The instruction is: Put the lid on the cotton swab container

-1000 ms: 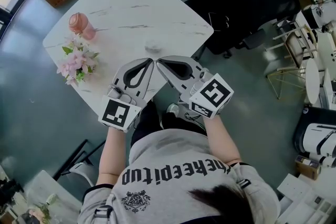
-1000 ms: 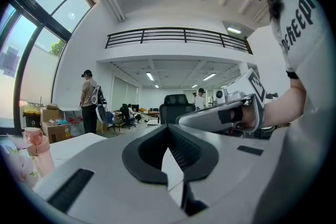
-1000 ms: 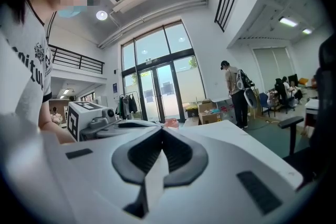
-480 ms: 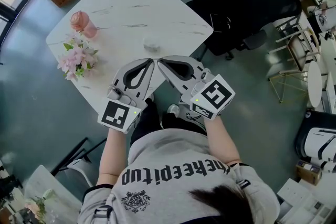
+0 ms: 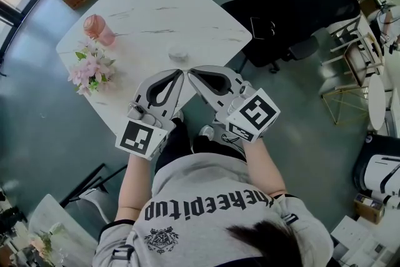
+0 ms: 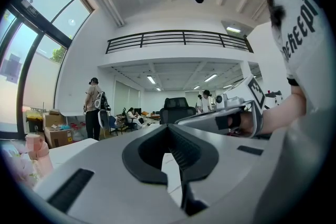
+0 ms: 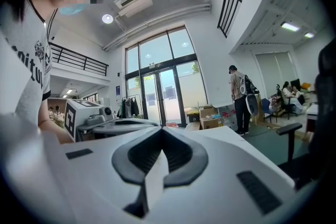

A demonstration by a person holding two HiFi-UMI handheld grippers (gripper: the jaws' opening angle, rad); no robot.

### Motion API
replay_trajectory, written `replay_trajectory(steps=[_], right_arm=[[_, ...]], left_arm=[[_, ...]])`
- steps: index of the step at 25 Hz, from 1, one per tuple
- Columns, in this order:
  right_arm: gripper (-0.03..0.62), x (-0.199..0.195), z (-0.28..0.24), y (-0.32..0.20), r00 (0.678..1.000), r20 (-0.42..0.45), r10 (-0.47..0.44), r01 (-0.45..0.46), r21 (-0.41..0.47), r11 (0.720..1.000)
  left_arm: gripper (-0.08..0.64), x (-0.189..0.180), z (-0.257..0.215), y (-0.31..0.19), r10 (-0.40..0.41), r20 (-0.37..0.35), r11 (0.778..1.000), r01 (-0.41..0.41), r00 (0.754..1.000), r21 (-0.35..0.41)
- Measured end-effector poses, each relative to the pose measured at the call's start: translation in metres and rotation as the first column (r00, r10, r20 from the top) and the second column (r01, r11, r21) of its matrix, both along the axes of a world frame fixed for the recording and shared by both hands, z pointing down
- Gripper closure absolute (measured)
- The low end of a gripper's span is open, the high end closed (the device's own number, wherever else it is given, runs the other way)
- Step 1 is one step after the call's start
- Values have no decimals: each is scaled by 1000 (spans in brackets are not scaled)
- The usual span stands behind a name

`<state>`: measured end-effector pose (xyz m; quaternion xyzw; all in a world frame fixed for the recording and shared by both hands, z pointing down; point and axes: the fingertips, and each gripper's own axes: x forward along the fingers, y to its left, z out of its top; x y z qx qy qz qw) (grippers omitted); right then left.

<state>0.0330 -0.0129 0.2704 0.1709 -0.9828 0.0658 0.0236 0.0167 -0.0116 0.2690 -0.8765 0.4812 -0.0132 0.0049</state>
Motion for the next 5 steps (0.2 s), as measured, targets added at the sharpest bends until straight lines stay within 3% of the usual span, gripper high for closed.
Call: replay_trajectory(steps=[5], right_arm=[[581,5,0,-2,1000,1,-5,5,5,1000]], left_arm=[[545,8,1,0,3,-6,1000,-3,1000,6]])
